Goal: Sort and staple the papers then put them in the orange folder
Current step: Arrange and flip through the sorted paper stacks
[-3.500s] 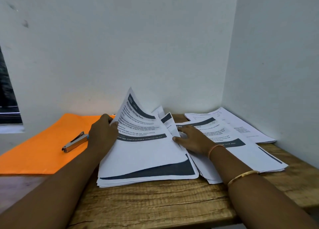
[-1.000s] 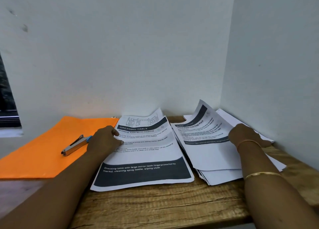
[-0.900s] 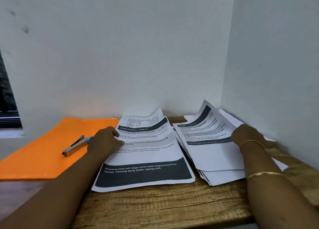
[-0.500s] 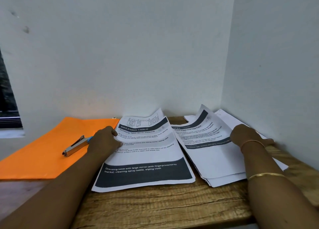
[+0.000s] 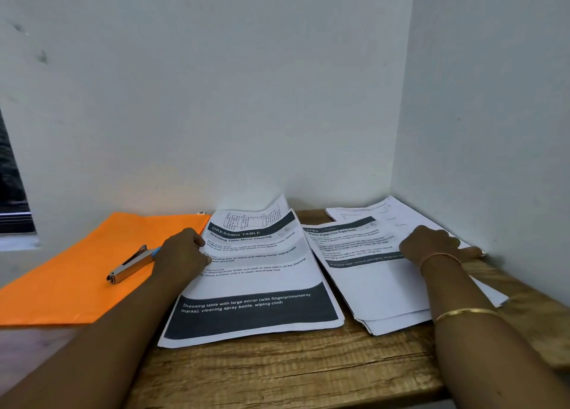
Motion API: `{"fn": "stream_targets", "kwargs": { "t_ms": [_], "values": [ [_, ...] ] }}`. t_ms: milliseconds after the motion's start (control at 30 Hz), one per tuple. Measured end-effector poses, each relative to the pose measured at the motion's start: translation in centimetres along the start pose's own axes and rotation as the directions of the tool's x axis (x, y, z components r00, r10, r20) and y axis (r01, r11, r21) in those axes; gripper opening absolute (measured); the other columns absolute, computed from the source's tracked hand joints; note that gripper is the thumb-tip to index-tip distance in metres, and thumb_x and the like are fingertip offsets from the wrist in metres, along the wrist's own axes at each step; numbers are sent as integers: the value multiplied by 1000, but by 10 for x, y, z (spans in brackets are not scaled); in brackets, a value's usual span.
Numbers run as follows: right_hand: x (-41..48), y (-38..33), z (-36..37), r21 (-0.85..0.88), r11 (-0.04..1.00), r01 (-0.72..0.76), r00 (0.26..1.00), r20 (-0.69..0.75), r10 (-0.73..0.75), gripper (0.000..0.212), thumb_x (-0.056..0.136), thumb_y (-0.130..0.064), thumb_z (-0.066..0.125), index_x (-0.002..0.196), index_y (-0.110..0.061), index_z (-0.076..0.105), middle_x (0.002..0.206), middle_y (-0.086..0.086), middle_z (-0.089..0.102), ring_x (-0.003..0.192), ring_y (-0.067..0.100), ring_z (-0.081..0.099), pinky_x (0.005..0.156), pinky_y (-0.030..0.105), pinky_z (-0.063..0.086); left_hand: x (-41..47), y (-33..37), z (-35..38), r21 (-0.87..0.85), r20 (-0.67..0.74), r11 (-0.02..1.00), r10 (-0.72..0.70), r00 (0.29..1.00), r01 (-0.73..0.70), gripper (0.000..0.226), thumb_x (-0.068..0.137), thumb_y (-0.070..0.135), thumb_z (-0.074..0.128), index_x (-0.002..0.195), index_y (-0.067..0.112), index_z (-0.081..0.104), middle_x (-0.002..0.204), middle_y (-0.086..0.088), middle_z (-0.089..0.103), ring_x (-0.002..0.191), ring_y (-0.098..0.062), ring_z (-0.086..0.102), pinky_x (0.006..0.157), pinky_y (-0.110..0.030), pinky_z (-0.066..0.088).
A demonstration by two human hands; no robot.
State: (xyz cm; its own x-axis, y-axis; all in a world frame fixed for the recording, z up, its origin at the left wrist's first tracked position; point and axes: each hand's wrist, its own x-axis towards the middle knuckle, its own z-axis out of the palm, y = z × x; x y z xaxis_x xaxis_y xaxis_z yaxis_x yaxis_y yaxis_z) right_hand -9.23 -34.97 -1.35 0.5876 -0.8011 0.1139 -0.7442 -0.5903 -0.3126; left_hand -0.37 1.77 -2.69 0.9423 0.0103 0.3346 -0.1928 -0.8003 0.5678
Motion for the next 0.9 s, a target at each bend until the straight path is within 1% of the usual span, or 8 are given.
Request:
{"fn": "stream_targets", "kwargs": {
  "t_ms": [133,200,267,333,433,667,800,900],
  "values": [
    [-3,-2,-1,-16,1000,-8,999,-37,8,36,86,-26,49,120,-18,56,134,15,45,129,36,35,113,50,14,0,0,0,-7,-2,1000,-8,1000,8,35,78,13,74,108,7,58,113,-11,62,105,-27,55,77,-30,39],
    [-8,-3,-4,-25,1000,-10,998,-62,8,36,88,-28,47,123,-19,55,136,13,43,131,35,32,111,52,11,0,0,0,-21,-11,1000,-15,1000,14,36,78,12,74,110,7,57,113,-12,62,103,-27,55,73,-28,37],
    [-10,-4,-4,-30,1000,-7,998,-59,5,37,88,-27,46,123,-20,54,135,12,43,131,34,31,111,52,10,0,1,0,-31,-19,999,-18,1000,18,40,79,12,72,115,6,55,114,-14,62,104,-28,56,72,-28,36],
    [-10,-5,-4,-13,1000,-3,999,-54,2,37,88,-26,46,123,-20,54,134,12,44,131,33,32,111,52,10,0,1,0,-21,-23,1000,-19,1000,18,42,81,13,70,119,5,54,117,-14,61,107,-29,55,76,-30,38],
    [-11,-6,-4,-1,1000,-1,998,-70,1,36,86,-23,47,122,-20,54,133,12,45,130,32,33,111,50,10,0,3,0,-11,-28,1000,-24,999,24,39,84,14,67,120,5,54,117,-14,61,106,-29,55,76,-30,38],
    [-15,-4,-6,-6,1000,-6,989,-148,5,34,91,-21,42,122,-22,56,129,12,50,125,32,41,109,44,15,-1,-1,1,-14,-40,1000,-19,999,18,29,86,13,63,114,7,56,110,-13,63,101,-28,55,69,-28,34],
    [-16,-2,-7,-13,1000,-7,992,-124,5,35,92,-23,42,125,-21,54,133,13,46,128,33,37,110,44,13,-1,2,1,19,-63,1000,5,998,-4,19,87,15,62,103,5,59,108,-12,63,101,-28,54,72,-29,36],
    [-18,-4,-6,-5,1000,-10,996,-84,10,38,91,-24,43,128,-18,50,136,15,40,130,34,32,111,45,14,0,1,-1,98,-83,995,21,996,-13,20,88,23,63,96,6,66,104,-14,64,100,-33,56,79,-36,42]
  ]
}}
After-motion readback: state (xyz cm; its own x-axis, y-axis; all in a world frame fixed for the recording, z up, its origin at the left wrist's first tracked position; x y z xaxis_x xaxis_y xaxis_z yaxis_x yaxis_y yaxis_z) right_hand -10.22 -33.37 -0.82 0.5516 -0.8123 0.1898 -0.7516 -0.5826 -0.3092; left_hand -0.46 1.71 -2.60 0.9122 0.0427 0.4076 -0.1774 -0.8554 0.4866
